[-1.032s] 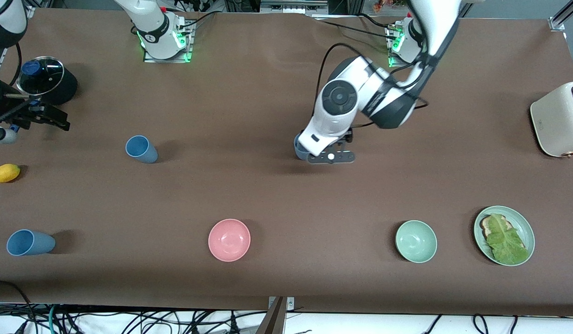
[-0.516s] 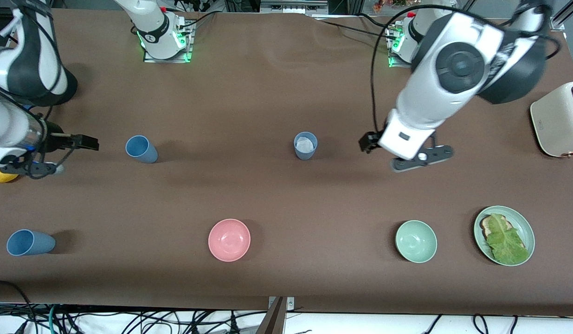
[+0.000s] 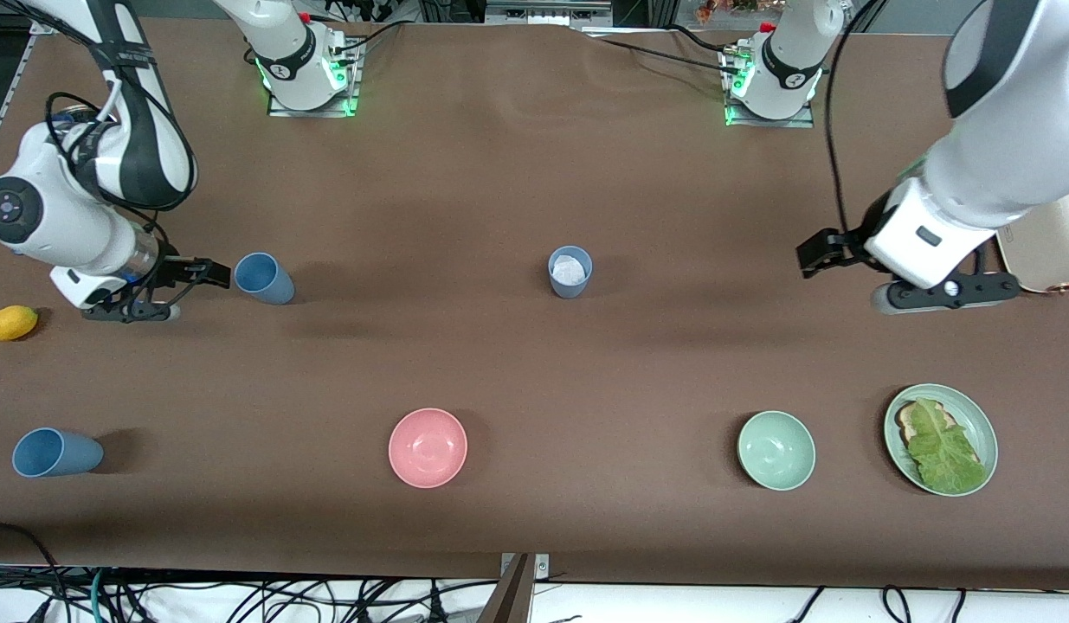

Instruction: Stack blue cups with both arms

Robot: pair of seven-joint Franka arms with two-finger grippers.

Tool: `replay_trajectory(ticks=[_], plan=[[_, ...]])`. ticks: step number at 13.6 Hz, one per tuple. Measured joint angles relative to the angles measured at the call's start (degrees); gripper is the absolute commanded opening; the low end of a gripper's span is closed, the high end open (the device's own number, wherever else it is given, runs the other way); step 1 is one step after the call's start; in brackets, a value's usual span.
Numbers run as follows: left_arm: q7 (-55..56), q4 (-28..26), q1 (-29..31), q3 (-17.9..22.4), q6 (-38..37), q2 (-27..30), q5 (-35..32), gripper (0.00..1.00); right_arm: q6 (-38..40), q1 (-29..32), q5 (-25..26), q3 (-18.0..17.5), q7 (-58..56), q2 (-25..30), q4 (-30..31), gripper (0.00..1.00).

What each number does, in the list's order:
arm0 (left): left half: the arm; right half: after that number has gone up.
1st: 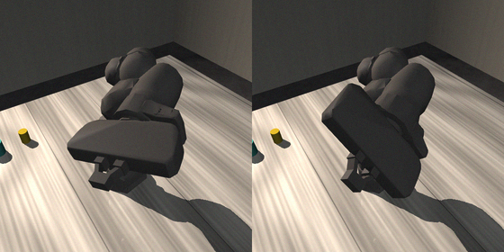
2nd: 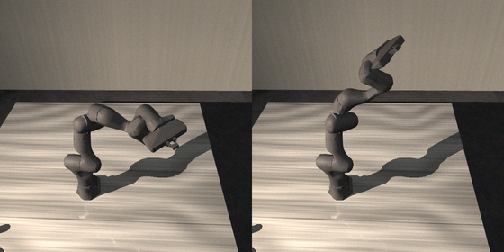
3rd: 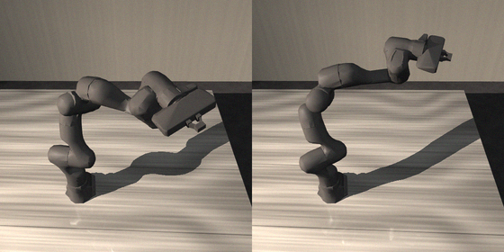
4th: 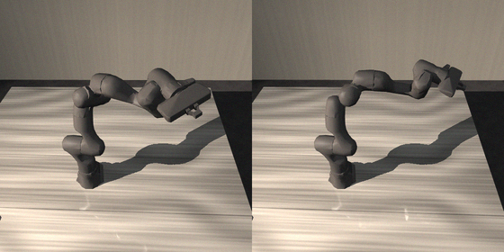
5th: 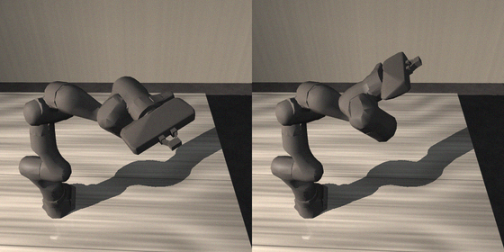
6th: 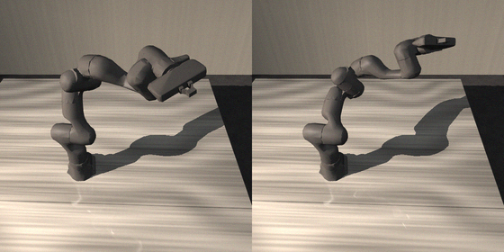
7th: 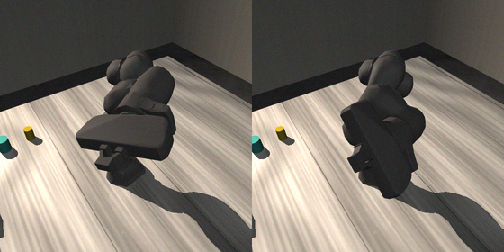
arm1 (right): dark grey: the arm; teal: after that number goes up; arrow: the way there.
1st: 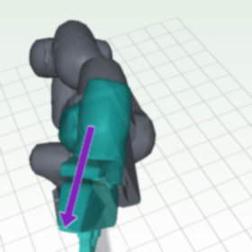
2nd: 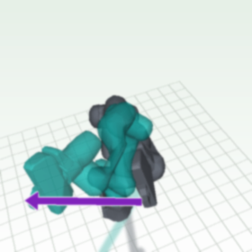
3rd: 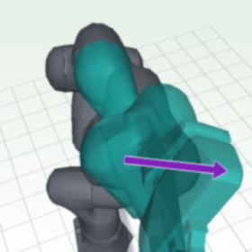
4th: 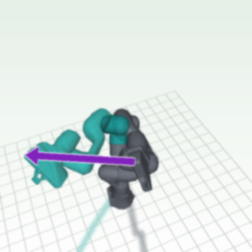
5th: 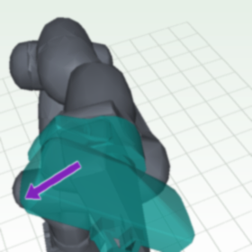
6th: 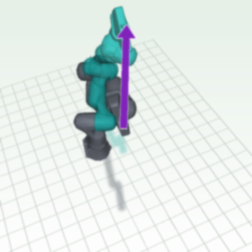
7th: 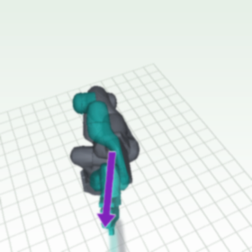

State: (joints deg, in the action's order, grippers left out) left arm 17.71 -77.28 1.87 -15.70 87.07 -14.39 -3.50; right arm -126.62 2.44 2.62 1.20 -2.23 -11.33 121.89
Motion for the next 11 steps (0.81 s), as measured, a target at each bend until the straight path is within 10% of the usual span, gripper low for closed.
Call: replay_trajectory(ticks=[6,11], plan=[[-2.67,-15.57,-4.79,10.24,6.34,11.65,2.2,1.0,-2.1,0.0,0.0,-0.07,0.0,0.14,3.23,1.0],[-2.68,-17.4,-5.74,11.0,6.59,12.91,2.2,1.0,-2.1,-0.01,0.0,-0.39,0.0,-0.26,4.13,1.0]])
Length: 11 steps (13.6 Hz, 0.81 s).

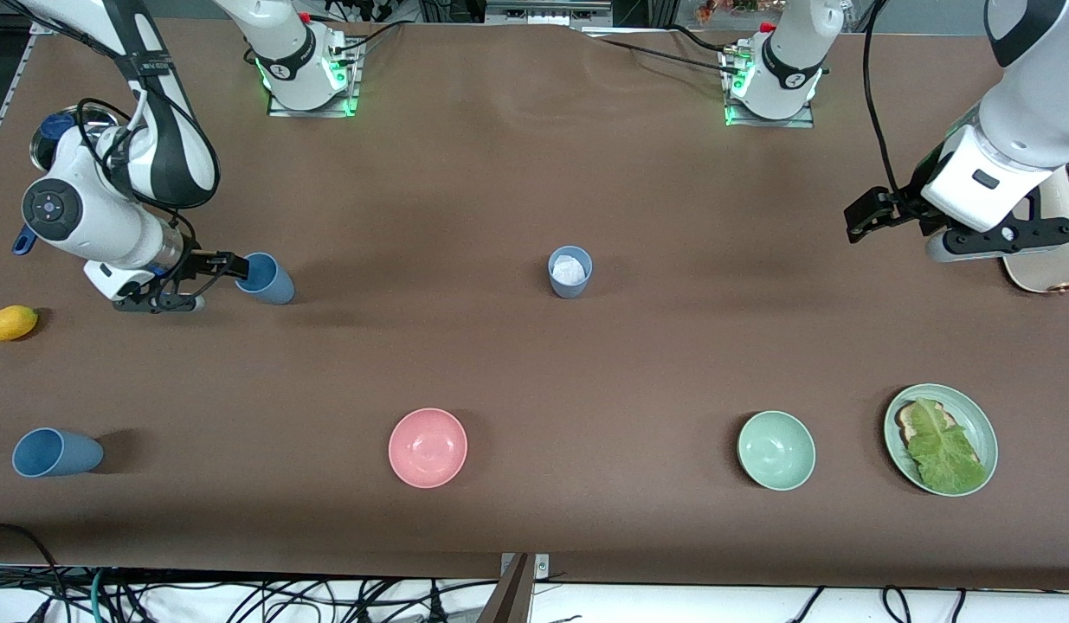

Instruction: Stack blue cups with both arms

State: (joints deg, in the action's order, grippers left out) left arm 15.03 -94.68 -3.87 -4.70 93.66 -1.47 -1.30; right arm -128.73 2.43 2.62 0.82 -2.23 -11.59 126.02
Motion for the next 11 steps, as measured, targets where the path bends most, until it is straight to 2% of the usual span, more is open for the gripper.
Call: replay_trajectory(ticks=[6,7,8,9,10,11], plan=[[0.0,0.0,0.07,0.21,0.0,0.0,0.0,1.0,-0.65,-0.12,0.0,-0.11,0.0,-1.67,0.34,0.99],[0.0,0.0,0.16,0.29,0.0,0.0,0.0,1.0,-0.69,-0.13,0.0,-0.11,-0.01,-1.95,0.34,0.9],[0.0,0.0,0.21,0.31,0.0,0.01,0.0,1.0,-0.69,-0.15,0.0,-0.12,-0.02,-2.24,0.35,0.65],[0.0,0.0,0.2,0.3,-0.03,0.01,0.0,1.0,-0.7,-0.17,0.0,-0.15,-0.03,-2.45,0.35,0.34],[0.0,0.0,0.2,0.29,-0.14,0.01,0.0,1.0,-0.7,-0.18,0.0,-0.18,-0.03,-2.6,0.36,0.16],[0.0,0.0,0.2,0.29,-0.3,0.02,0.0,1.0,-0.7,-0.18,0.0,-0.2,-0.03,-2.72,0.36,0.06]])
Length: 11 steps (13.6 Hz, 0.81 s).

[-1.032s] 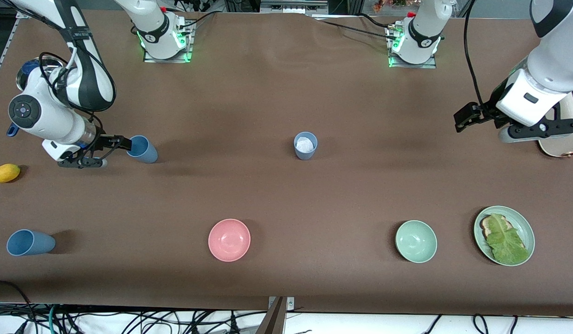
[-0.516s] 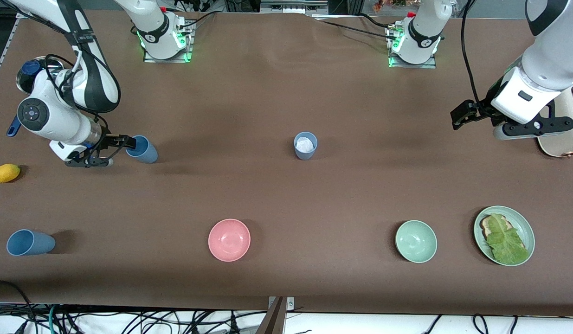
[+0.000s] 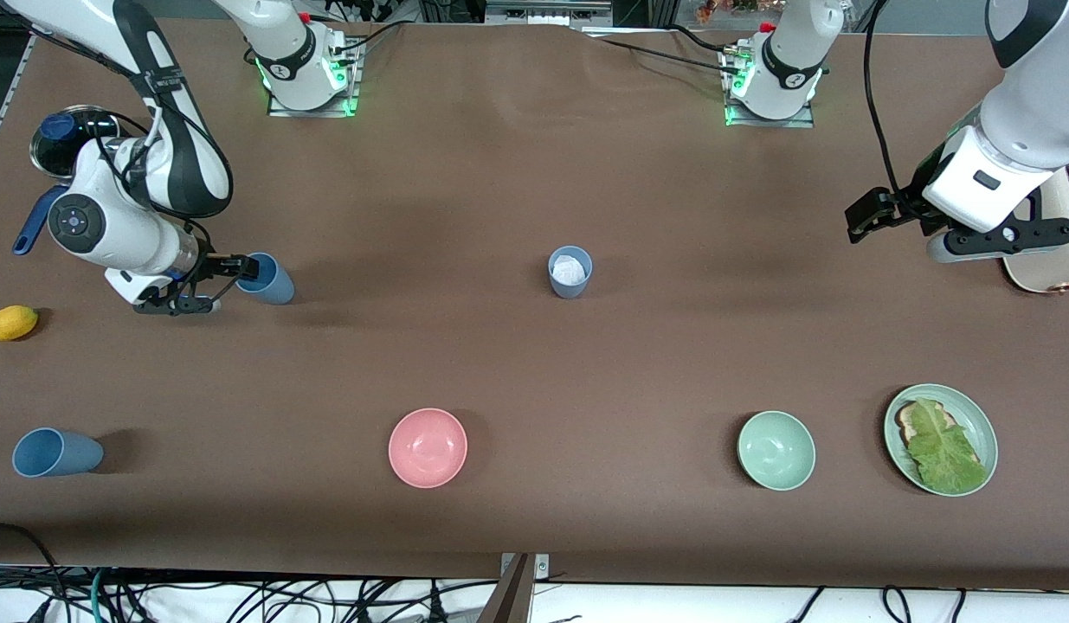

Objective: Stack blue cups with both arms
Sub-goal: 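Lift the held cup and carry it over the placed cup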

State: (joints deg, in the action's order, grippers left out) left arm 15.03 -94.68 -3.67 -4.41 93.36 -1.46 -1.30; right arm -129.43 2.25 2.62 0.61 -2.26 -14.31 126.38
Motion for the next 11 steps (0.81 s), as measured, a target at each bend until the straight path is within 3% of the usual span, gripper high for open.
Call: replay_trajectory(ticks=[1,8,11], plan=[[0.0,0.0,-0.02,-0.01,-0.09,0.0,0.01,1.0,-0.02,0.0,0.0,-0.02,0.0,-0.08,0.0,0.0],[0.0,0.0,-0.2,-0.11,-0.26,0.04,0.03,1.0,0.05,-0.07,-0.12,-2.28,0.13,-0.12,-0.4,0.0],[0.0,0.0,-0.2,-0.1,-0.29,0.04,0.03,1.0,3.58,-1.42,-0.12,-3.48,3.41,-0.14,-3.53,0.0]])
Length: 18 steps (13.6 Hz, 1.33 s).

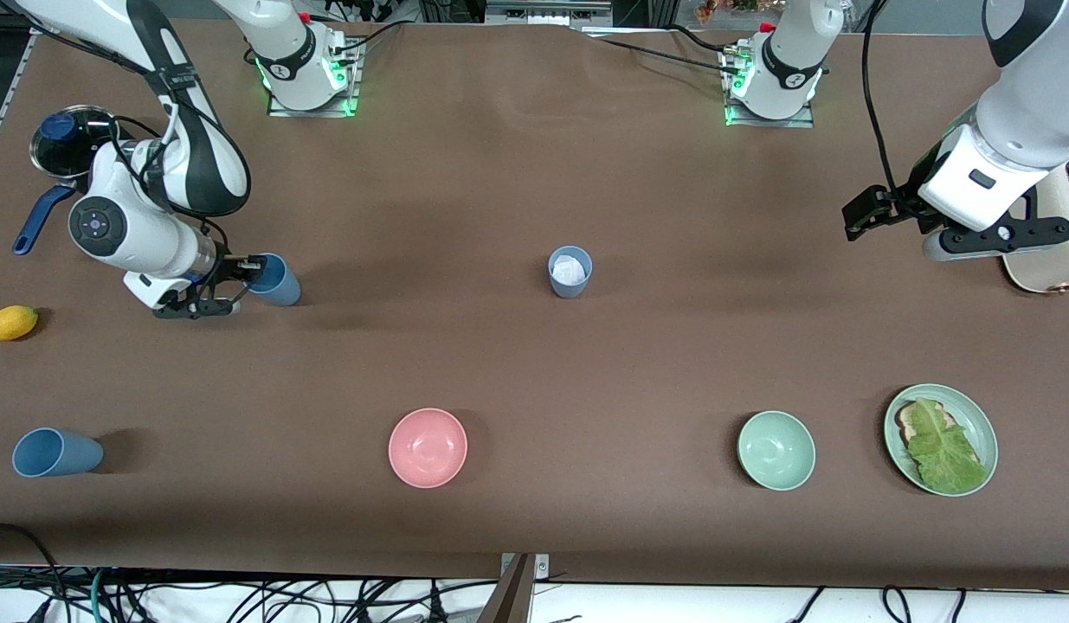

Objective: Stack blue cups with both arms
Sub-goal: 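Lift the held cup and carry it over the placed cup, then lower the held cup into the placed blue cup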

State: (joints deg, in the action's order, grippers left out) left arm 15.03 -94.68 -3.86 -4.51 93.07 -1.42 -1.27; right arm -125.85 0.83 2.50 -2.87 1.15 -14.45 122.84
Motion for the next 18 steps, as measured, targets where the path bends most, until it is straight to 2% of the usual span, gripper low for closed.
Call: replay_trajectory(ticks=[2,4,6,9,14,18], plan=[[0.0,0.0,0.0,0.02,-0.03,0.0,0.0,1.0,6.61,-4.19,0.0,-0.24,6.94,0.03,-5.16,0.0],[0.0,-0.01,0.01,0.05,-0.05,0.0,0.0,1.0,12.31,-11.12,-0.02,-0.48,16.65,-0.12,-10.93,0.0],[0.0,-0.02,0.03,0.06,-0.07,0.01,0.0,1.0,15.97,-18.5,-0.04,-0.76,26.99,-1.08,-16.46,0.0],[0.0,-0.03,0.04,0.07,-0.15,0.02,0.0,1.0,19.21,-27.23,-0.35,-0.87,39.41,-5.4,-25.26,0.0],[0.0,-0.04,0.03,0.07,-0.28,0.02,0.0,1.0,19.76,-34.91,-4.71,-0.81,50.6,-14.0,-38.08,0.0],[0.0,-0.04,0.03,0.06,-0.35,0.02,0.0,1.0,19.8,-36.93,-10.67,-0.79,53.92,-19.56,-47.89,0.0]])
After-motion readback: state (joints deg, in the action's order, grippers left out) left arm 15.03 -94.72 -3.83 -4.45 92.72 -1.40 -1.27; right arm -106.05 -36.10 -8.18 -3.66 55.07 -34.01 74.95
